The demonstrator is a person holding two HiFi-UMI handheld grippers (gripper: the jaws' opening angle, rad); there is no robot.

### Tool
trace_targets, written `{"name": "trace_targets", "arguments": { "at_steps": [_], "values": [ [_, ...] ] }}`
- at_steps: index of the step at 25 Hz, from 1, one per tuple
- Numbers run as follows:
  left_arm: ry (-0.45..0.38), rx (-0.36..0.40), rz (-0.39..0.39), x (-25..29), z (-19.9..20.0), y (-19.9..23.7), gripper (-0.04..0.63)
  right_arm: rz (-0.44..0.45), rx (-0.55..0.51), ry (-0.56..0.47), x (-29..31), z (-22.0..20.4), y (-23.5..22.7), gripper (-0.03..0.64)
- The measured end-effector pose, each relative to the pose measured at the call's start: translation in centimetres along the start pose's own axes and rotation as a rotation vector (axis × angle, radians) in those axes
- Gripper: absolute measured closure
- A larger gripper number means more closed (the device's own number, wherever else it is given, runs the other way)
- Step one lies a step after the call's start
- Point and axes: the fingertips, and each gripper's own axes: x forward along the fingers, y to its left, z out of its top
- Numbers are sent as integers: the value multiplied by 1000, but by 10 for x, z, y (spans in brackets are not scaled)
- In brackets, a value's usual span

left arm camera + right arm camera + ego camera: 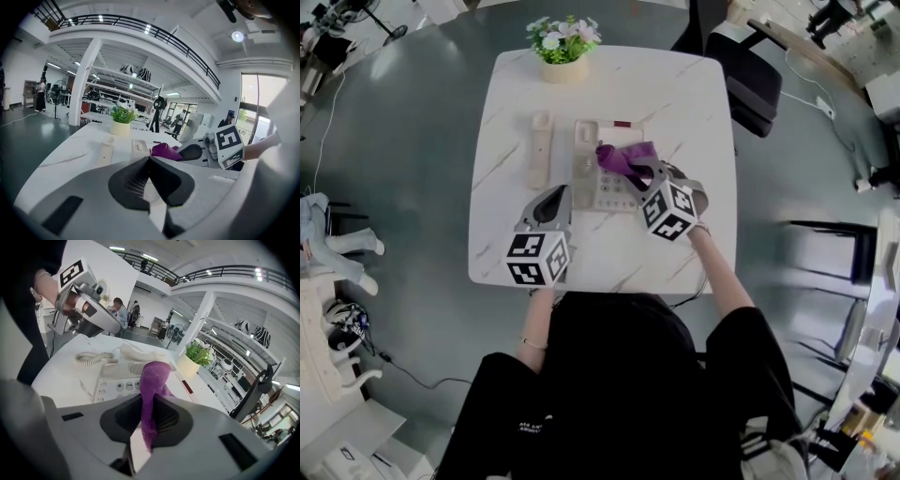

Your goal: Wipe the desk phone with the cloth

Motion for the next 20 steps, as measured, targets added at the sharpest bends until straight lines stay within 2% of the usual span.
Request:
{"name": "trace_targets", "arguments": {
  "at_steps": [20],
  "values": [
    [9, 16, -28, -1, -2, -10, 598, 113, 40, 14, -11, -5, 38, 580]
  ]
}}
